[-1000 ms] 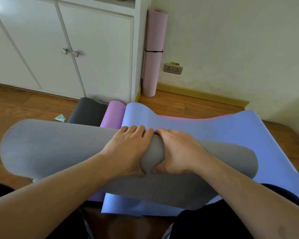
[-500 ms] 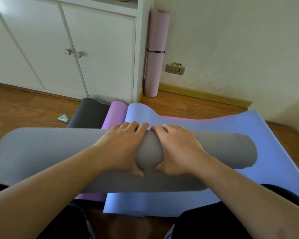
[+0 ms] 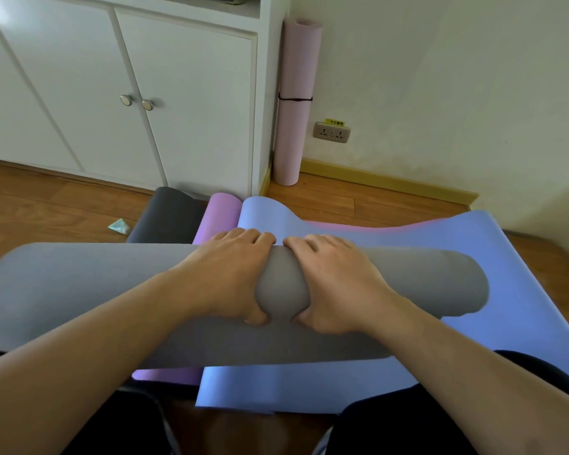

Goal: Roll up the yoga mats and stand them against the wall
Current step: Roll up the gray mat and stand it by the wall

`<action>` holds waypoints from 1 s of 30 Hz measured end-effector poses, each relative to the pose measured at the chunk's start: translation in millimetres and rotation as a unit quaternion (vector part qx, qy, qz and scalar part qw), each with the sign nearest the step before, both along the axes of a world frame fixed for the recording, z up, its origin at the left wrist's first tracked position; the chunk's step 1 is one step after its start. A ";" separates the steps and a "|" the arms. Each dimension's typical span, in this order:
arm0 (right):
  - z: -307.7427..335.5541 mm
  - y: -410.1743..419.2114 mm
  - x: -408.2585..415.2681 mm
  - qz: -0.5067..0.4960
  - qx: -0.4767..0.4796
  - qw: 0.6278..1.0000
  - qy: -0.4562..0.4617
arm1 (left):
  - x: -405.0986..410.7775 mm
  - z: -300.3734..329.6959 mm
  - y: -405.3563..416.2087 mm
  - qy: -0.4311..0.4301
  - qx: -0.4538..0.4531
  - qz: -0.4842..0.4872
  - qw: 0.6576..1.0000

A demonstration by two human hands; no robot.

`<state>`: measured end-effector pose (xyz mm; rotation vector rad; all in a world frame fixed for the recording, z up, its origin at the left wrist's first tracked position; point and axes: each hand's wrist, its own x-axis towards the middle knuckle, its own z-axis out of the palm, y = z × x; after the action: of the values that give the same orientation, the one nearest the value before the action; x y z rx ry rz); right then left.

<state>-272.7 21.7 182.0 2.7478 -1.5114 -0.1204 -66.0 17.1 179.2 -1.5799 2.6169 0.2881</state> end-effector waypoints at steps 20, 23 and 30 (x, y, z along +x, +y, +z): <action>9.6 -5.2 -5.4 -0.032 0.046 0.998 -0.018 | -3.6 -9.1 2.2 -0.041 -0.038 -0.016 0.998; 10.7 -5.6 -7.3 -0.044 0.077 0.996 -0.024 | -7.2 -12.1 1.3 -0.044 -0.053 -0.016 0.997; 4.2 1.9 -4.1 -0.001 0.005 0.999 0.046 | -1.5 -1.1 -2.9 0.030 0.014 0.026 0.999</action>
<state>-276.8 23.6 186.2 2.7071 -1.4950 -0.2511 -67.4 14.2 178.0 -1.6566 2.6070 0.3811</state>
